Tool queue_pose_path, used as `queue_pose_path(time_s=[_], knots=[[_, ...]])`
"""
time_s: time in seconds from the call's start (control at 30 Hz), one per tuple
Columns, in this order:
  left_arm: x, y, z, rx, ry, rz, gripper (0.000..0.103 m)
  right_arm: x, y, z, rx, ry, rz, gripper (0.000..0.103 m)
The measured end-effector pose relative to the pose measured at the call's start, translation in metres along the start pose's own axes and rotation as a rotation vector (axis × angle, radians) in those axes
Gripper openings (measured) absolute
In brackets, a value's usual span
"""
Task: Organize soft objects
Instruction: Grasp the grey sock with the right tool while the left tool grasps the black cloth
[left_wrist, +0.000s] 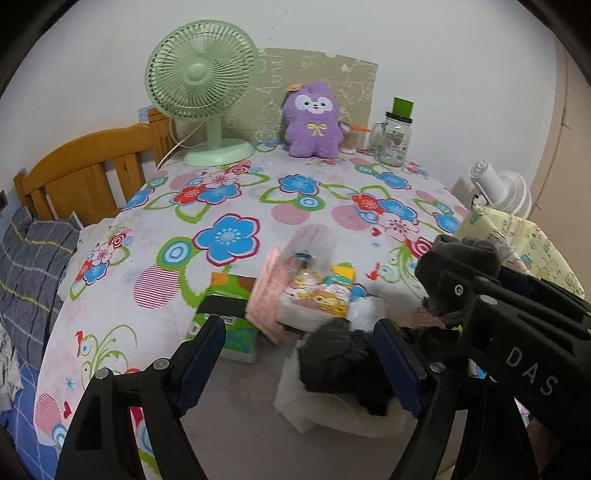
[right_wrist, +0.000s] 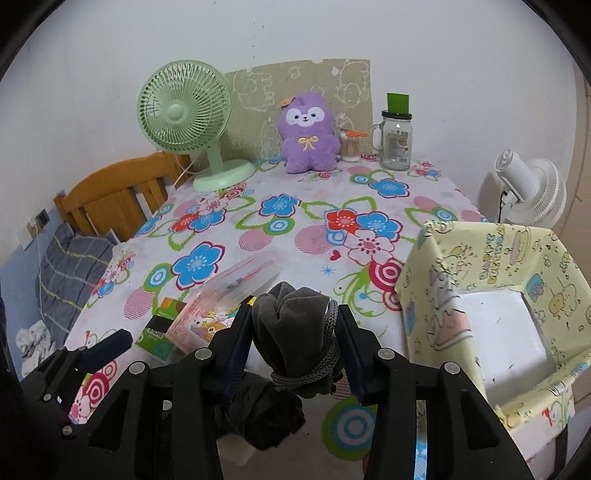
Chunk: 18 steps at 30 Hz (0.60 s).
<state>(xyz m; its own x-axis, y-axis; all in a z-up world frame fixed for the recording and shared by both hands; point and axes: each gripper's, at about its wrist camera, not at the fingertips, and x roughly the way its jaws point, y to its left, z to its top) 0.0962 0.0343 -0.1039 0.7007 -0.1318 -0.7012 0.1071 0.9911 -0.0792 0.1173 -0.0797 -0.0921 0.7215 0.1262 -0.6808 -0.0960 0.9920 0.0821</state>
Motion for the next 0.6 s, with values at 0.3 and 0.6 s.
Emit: queue_pose_path(time_s=[0.3,0.6], knots=[[0.006,-0.019,-0.007,0.029,0.031,-0.026,0.086,-0.007,-0.004,-0.010,-0.008,0.012,0.011,0.049],[0.017,-0.023,-0.007,0.032,0.063,-0.089,0.068,0.008,-0.004,-0.017,-0.012,0.059,0.008,0.049]])
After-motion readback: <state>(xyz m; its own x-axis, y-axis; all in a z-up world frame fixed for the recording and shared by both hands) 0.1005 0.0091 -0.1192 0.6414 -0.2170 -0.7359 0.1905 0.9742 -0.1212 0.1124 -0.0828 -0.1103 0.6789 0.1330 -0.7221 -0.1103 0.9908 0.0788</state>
